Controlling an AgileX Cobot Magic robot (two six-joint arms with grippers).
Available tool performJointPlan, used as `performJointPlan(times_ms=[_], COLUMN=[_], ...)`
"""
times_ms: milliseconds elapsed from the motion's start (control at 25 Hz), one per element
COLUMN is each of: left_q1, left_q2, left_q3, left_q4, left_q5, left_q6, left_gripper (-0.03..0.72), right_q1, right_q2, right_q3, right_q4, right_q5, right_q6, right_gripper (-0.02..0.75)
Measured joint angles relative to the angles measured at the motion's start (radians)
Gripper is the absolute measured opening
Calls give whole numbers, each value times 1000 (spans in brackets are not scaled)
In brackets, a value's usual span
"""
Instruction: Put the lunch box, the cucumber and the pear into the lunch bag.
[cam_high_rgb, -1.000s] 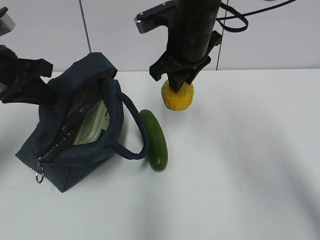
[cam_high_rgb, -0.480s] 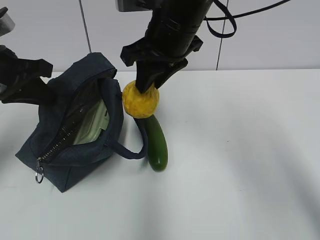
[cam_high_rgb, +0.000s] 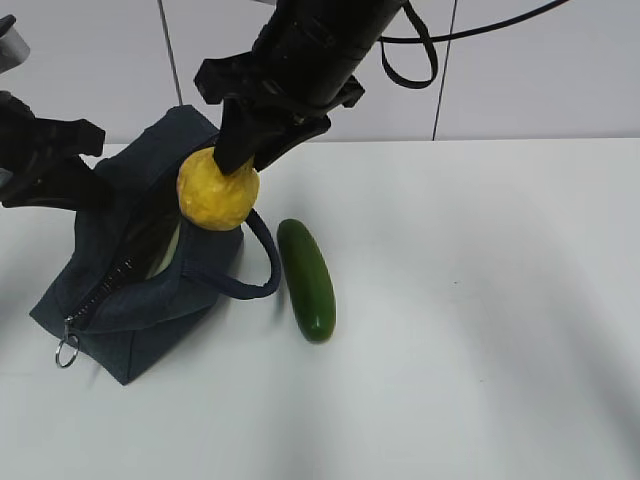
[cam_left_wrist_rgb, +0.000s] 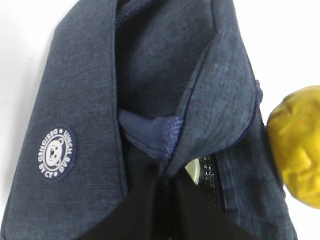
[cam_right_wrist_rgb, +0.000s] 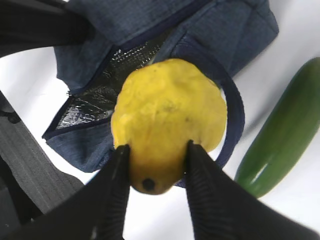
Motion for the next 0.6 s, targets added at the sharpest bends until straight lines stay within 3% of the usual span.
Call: performJointPlan(times_ms=[360, 600], left_q1=[0, 0], left_q2=[0, 0], left_q3=[0, 0], left_q4=[62, 70], left_q5=[-10, -12], left_q6=[0, 0], left_gripper=[2, 2], right_q1=[0, 0], right_q2=[0, -2], right_q3=[-39, -49], right_q4=[37, 137], right_q5=[24, 22], right_q6=[-15, -47], right_gripper=[276, 276])
